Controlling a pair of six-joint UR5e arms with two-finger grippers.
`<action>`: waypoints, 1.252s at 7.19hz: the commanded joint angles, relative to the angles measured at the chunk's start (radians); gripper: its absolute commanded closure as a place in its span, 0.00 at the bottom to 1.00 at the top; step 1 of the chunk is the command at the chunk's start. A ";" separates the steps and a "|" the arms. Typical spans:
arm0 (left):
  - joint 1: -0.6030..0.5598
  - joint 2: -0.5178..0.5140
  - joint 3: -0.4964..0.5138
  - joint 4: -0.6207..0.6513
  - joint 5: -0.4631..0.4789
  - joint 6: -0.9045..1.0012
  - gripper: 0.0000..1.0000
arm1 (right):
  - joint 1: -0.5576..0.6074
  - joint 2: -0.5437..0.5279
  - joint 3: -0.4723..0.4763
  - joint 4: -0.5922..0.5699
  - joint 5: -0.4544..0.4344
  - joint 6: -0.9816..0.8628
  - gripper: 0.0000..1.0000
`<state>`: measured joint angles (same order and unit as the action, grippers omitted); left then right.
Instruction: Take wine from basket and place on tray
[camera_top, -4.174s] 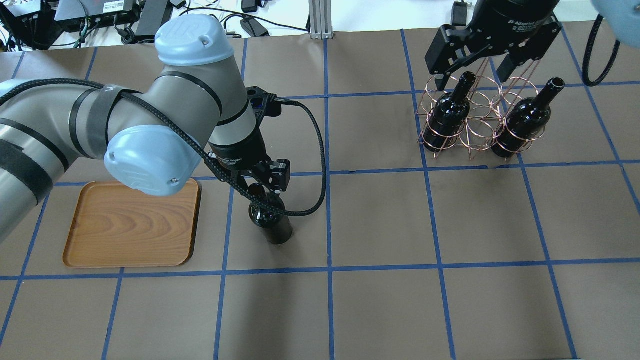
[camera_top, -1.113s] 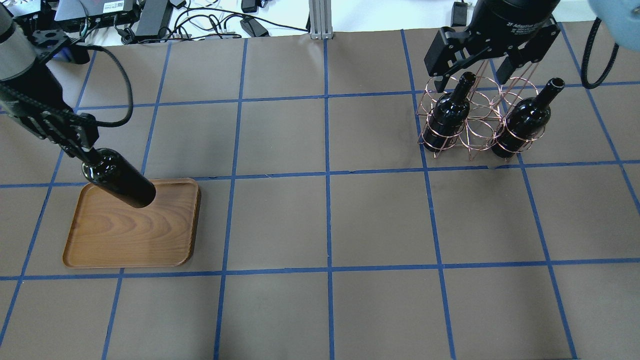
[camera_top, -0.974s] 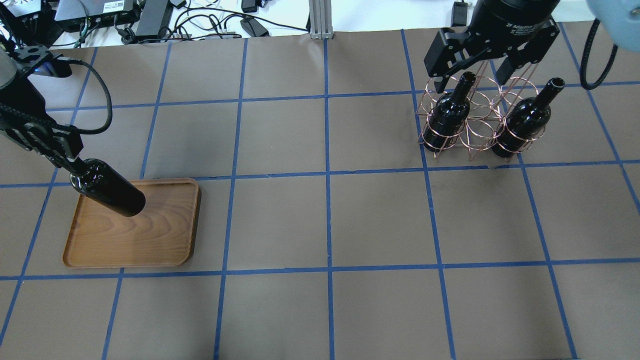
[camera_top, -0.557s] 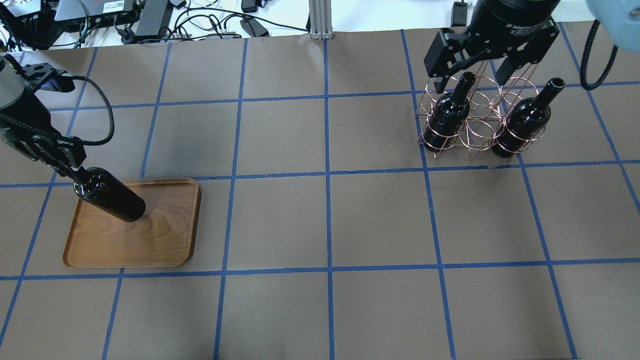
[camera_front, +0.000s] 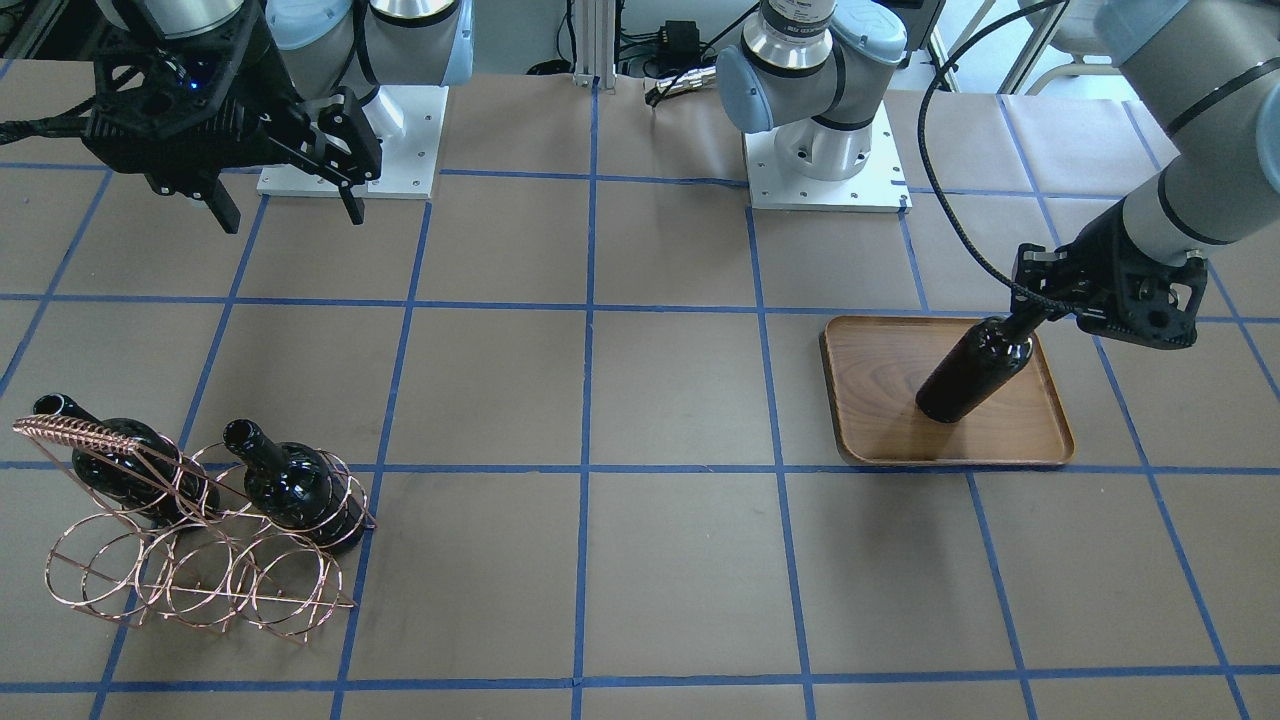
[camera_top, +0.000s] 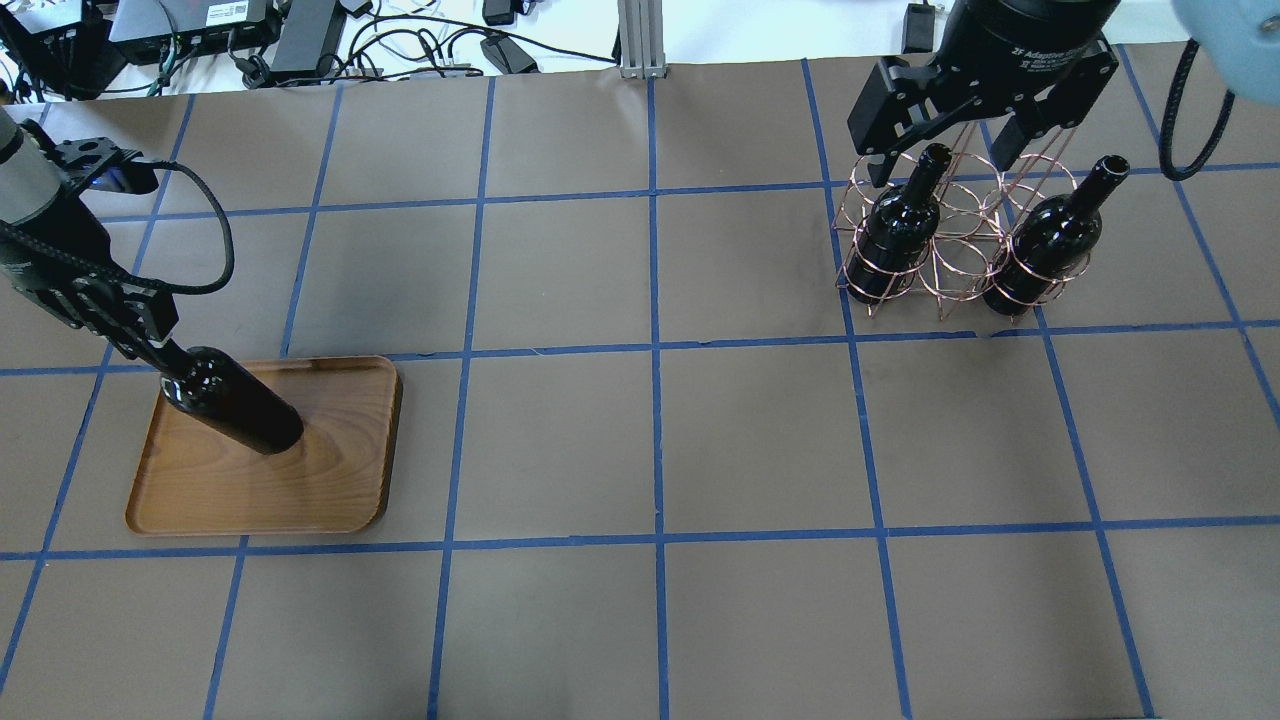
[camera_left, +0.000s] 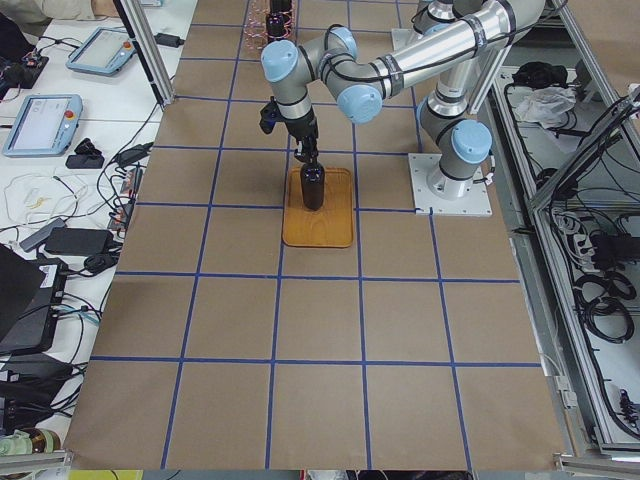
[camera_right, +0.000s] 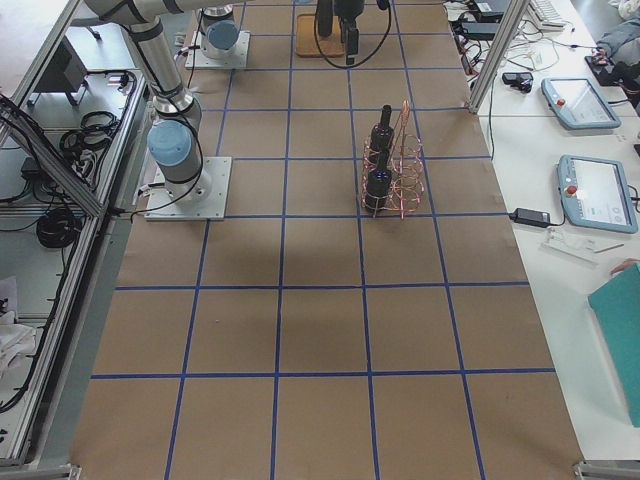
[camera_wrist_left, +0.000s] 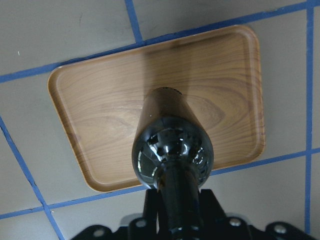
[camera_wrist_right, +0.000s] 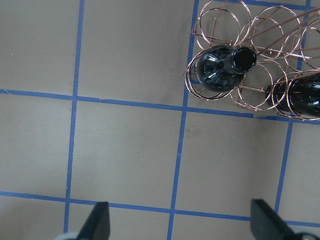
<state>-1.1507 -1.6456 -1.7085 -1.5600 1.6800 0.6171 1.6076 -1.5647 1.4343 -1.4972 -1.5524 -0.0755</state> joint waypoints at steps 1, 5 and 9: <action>0.000 0.007 0.015 -0.005 0.022 -0.008 0.00 | 0.000 0.000 0.000 0.002 0.000 -0.001 0.00; -0.091 0.046 0.130 -0.035 -0.037 -0.242 0.00 | 0.000 0.000 0.000 0.000 0.002 -0.001 0.00; -0.341 0.115 0.151 -0.052 -0.121 -0.520 0.00 | 0.000 0.000 0.000 0.000 0.000 -0.001 0.00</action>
<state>-1.4311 -1.5488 -1.5576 -1.6101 1.5865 0.1371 1.6076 -1.5647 1.4342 -1.4972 -1.5523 -0.0767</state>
